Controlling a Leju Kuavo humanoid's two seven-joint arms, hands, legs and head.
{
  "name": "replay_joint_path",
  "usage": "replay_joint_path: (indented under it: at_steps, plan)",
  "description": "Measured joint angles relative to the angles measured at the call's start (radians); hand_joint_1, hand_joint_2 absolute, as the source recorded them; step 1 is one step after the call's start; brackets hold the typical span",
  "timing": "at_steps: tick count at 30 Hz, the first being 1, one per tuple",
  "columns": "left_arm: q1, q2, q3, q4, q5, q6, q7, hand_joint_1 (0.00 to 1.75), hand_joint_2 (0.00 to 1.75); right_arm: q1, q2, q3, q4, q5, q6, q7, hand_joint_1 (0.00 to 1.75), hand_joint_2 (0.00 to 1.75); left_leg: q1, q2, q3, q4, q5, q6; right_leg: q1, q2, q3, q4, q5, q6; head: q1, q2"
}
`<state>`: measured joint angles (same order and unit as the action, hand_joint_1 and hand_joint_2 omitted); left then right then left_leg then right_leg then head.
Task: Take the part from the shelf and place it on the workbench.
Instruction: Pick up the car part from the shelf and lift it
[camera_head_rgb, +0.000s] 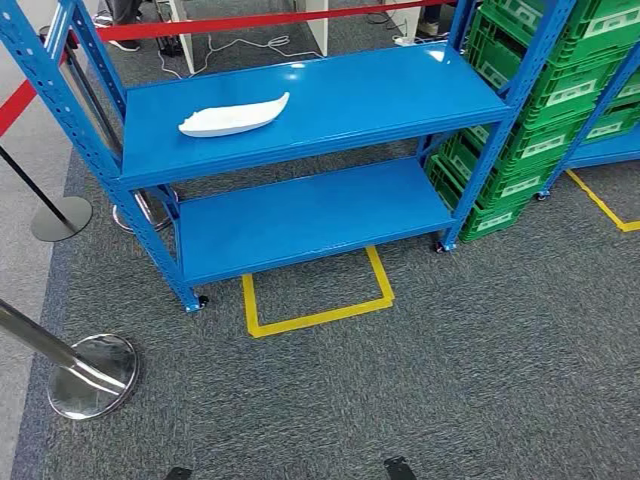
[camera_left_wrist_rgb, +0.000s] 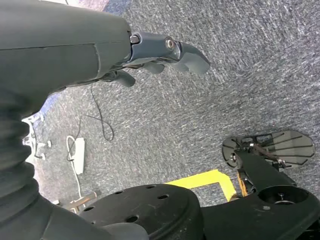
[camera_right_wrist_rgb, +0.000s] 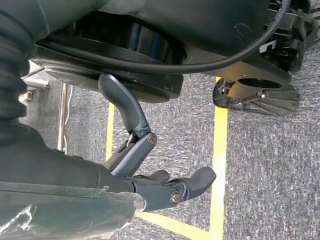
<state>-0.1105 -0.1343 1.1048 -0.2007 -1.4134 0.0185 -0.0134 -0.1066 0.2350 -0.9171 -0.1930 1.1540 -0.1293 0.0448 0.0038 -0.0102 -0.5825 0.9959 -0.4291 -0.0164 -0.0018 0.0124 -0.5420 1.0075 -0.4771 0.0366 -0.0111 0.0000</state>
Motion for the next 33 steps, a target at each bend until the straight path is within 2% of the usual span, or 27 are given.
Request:
replay_joint_path:
  at_steps: [24, 28, 33]
  plan:
    - [0.0, 0.0, 0.0, 0.0, -0.009, -0.002, 0.01, 0.0, 1.75, -0.003, 0.0, 0.008, 0.0, 0.036, 0.007, 0.007, 0.0, 1.75, 0.0, 0.0, 0.0, 0.0, 0.0, 0.0, 0.0, 0.0, 0.0, 0.0, 0.0, 0.0, 0.0, 0.0]
    - [0.001, 0.002, 0.0, 0.0, -0.009, -0.001, 0.001, 0.0, 0.0, -0.001, 0.0, 0.009, 0.0, 0.039, 0.007, -0.001, 0.0, 0.0, 0.0, 0.0, 0.0, 0.0, 0.0, 0.0, 0.0, 0.0, 0.0, 0.0, 0.0, 0.0, 0.0, 0.0]
    - [0.001, 0.003, 0.0, 0.0, -0.003, 0.001, -0.019, 0.0, 0.0, 0.005, 0.0, 0.008, 0.0, 0.029, 0.0, -0.024, 0.0, 0.0, 0.0, 0.0, 0.0, 0.0, 0.0, 0.0, 0.0, 0.0, 0.001, 0.0, 0.0, 0.0, 0.0, 0.0]
